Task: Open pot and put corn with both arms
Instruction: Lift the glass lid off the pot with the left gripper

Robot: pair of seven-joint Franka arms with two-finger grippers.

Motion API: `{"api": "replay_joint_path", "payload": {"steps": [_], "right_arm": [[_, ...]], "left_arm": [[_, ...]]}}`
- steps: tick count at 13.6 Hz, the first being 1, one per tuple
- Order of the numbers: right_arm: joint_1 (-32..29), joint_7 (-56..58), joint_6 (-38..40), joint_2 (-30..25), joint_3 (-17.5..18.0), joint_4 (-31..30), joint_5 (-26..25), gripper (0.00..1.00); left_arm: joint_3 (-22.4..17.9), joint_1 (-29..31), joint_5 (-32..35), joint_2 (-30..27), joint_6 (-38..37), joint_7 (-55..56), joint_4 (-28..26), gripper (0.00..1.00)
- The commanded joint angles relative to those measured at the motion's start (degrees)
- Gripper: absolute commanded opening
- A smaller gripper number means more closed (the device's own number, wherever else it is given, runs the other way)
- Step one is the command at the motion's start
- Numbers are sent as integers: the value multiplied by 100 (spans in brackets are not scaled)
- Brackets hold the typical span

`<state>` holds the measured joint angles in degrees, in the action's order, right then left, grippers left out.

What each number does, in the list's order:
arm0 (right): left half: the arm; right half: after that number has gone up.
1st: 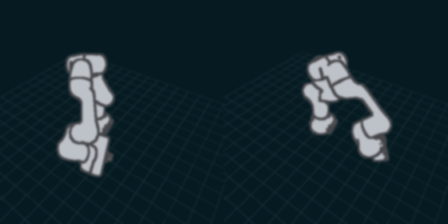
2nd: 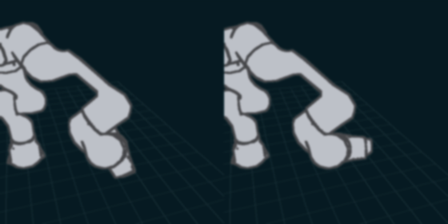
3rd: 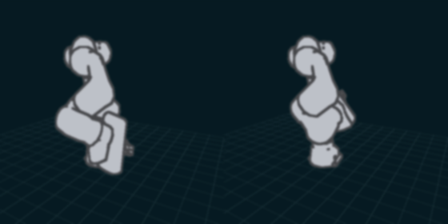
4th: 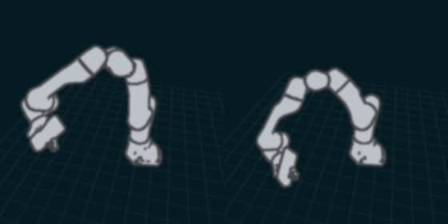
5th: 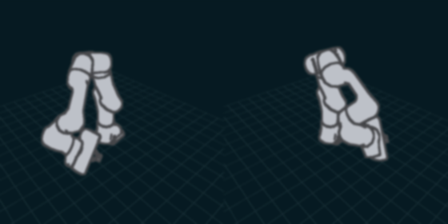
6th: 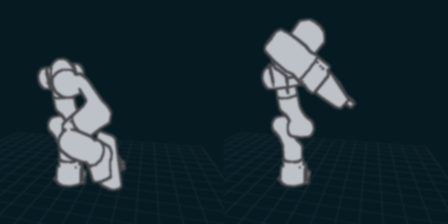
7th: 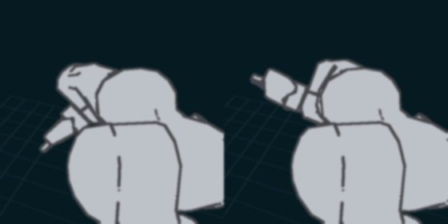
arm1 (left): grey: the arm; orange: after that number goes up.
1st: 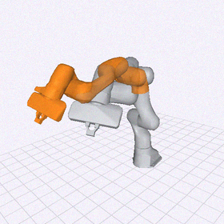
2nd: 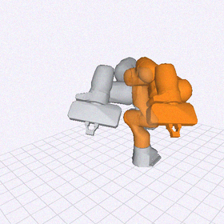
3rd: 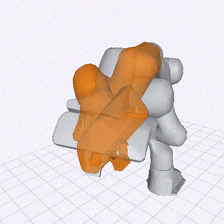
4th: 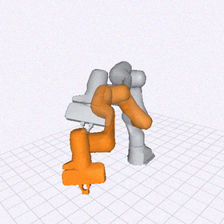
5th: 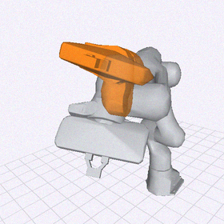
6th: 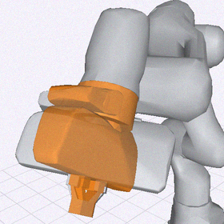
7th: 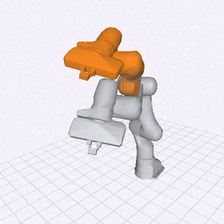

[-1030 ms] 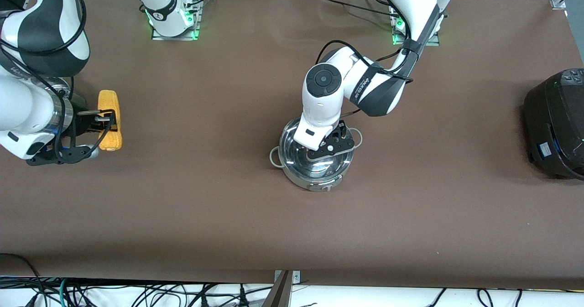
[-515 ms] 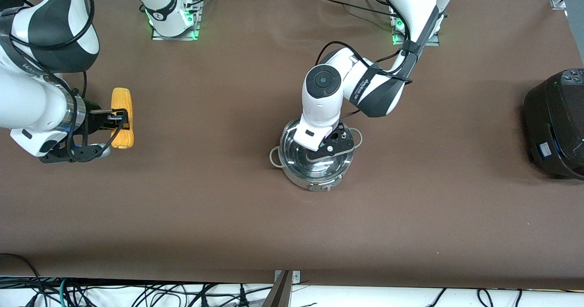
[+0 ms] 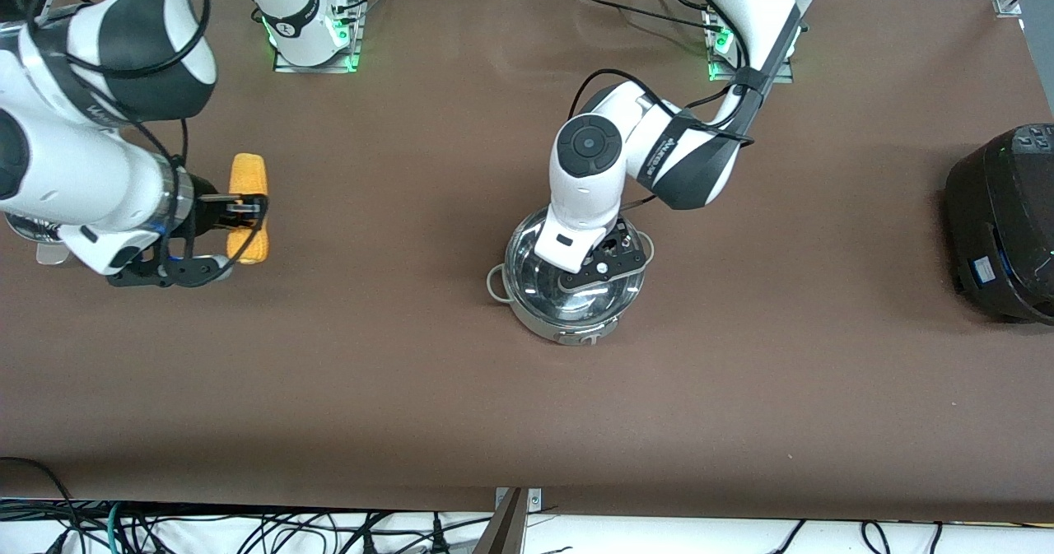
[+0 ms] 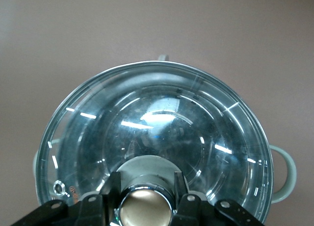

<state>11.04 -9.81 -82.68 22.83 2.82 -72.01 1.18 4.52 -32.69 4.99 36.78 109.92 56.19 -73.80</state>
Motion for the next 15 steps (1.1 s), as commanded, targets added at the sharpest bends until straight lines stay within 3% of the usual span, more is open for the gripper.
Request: {"api": "replay_joint_path", "payload": {"steps": [1,4,7,12,15], "right_arm": [[117,-512,67,73,166,266,84,6],[213,-1407,-90,152,386,477,504,6],[643,-2365,-791,301,404,477,927,6],[1584,-3492,-2329,792,386,495,875,7],[2146,-3493,-3252,1328,360,503,342,7]], "left_arm": [[14,349,-375,-433,-409,-677,6,0],[5,911,-552,-942,-821,-1923,-414,0],[14,1535,-552,-1724,-893,-3207,-1494,0],[-21,2652,-534,-2535,-744,-5274,-2910,0],[-371,2882,-543,-2667,306,-6144,-3797,0]]}}
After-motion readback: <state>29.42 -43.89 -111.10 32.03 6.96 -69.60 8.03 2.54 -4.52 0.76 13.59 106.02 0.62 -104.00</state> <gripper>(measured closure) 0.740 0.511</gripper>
